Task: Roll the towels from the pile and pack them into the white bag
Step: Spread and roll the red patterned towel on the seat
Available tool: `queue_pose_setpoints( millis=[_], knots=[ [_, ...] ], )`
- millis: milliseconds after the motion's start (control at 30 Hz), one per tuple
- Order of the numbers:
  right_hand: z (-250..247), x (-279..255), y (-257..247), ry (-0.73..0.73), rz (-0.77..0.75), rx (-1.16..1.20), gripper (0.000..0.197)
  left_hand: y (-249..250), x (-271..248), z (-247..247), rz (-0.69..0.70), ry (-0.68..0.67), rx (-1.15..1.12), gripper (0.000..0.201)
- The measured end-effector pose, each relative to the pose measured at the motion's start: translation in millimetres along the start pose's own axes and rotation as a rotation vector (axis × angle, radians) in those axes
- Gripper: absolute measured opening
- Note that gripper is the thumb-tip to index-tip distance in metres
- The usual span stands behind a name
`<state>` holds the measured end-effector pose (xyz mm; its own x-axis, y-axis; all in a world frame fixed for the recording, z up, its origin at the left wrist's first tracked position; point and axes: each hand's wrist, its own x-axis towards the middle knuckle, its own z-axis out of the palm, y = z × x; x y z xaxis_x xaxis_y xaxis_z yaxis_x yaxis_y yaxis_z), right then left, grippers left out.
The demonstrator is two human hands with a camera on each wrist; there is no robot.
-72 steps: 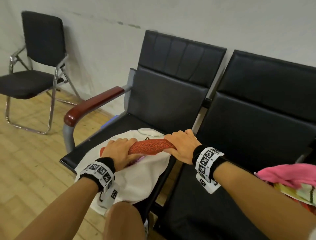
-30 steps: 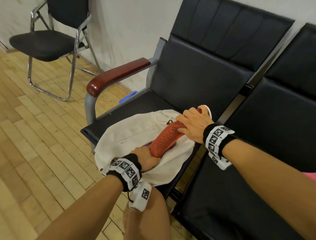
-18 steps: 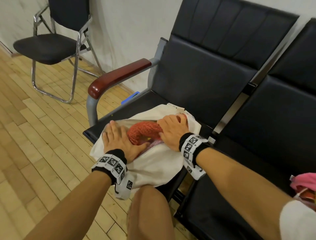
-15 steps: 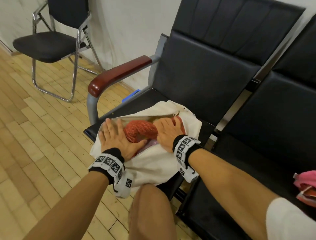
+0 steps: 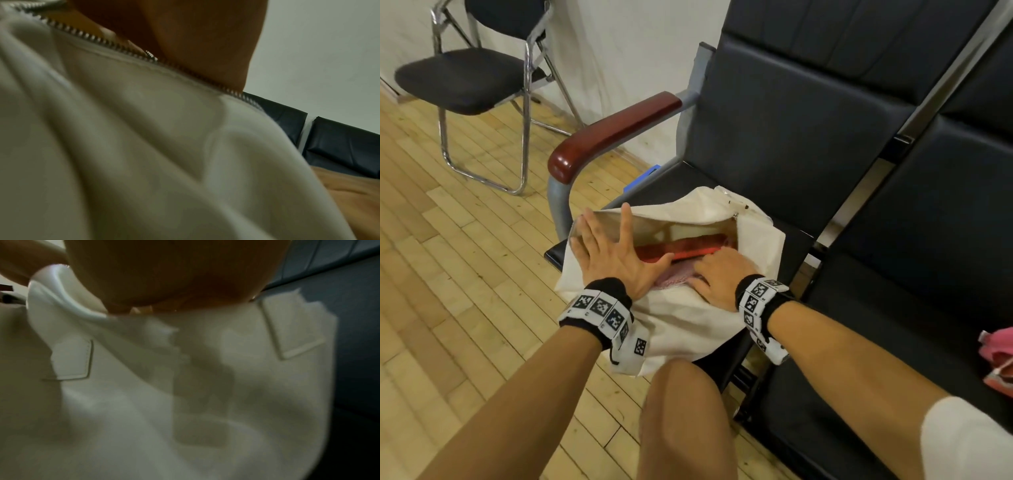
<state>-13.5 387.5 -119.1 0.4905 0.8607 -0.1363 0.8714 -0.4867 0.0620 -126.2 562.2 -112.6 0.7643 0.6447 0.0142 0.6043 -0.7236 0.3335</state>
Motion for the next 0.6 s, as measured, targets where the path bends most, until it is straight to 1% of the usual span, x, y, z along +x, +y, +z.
queue_pose_setpoints(
  millis=[33, 67, 100, 167, 200, 233, 300, 367, 433, 467, 533, 600],
  knots=[
    [-3.0, -6.8, 6.1, -0.036, -0.009, -0.012, 0.051, 1.9, -0.8, -0.3, 0.002, -0.007, 0.016, 0.118],
    [-4.4, -13.7, 13.7, -0.074, 0.01, 0.0, 0.053, 3.4, -1.6, -0.9, 0.004, -0.01, 0.031, 0.118],
    [-5.4, -20.3, 22.3, -0.116, 0.047, 0.024, 0.052, 4.5, -2.3, -2.2, 0.005, -0.008, 0.041, 0.119],
    [-8.4, -33.4, 36.2, -0.256, 0.138, 0.054, 0.05, 6.7, -4.4, -6.4, 0.006, -0.004, 0.052, 0.119],
    [-12.8, -40.1, 40.5, -0.302, 0.162, 0.037, 0.051, 8.3, -5.4, -9.0, 0.012, -0.004, 0.06, 0.119],
    [-17.5, -46.5, 44.2, -0.315, 0.169, 0.004, 0.051, 10.5, -6.6, -11.8, 0.02, -0.004, 0.072, 0.118],
    [-30.9, -60.5, 49.4, -0.314, 0.149, -0.09, 0.045, 15.7, -9.8, -17.7, 0.035, -0.008, 0.091, 0.118],
    [-43.6, -75.1, 54.7, -0.316, 0.141, -0.192, 0.031, 21.9, -15.4, -21.7, 0.046, -0.025, 0.1, 0.118],
    [-53.2, -90.4, 61.7, -0.298, 0.171, -0.213, 0.024, 32.3, -23.6, -24.3, 0.077, -0.051, 0.135, 0.118],
    [-58.3, -97.1, 62.9, -0.276, 0.188, -0.164, 0.024, 38.1, -27.7, -25.1, 0.098, -0.067, 0.16, 0.117],
    [-70.7, -116.4, 63.4, -0.205, 0.211, -0.012, 0.032, 58.8, -37.7, -28.8, 0.15, -0.098, 0.199, 0.116],
    [-82.7, -137.2, 62.5, -0.086, 0.198, 0.1, 0.034, 84.1, -47.6, -31.3, 0.201, -0.115, 0.219, 0.112]
  ],
)
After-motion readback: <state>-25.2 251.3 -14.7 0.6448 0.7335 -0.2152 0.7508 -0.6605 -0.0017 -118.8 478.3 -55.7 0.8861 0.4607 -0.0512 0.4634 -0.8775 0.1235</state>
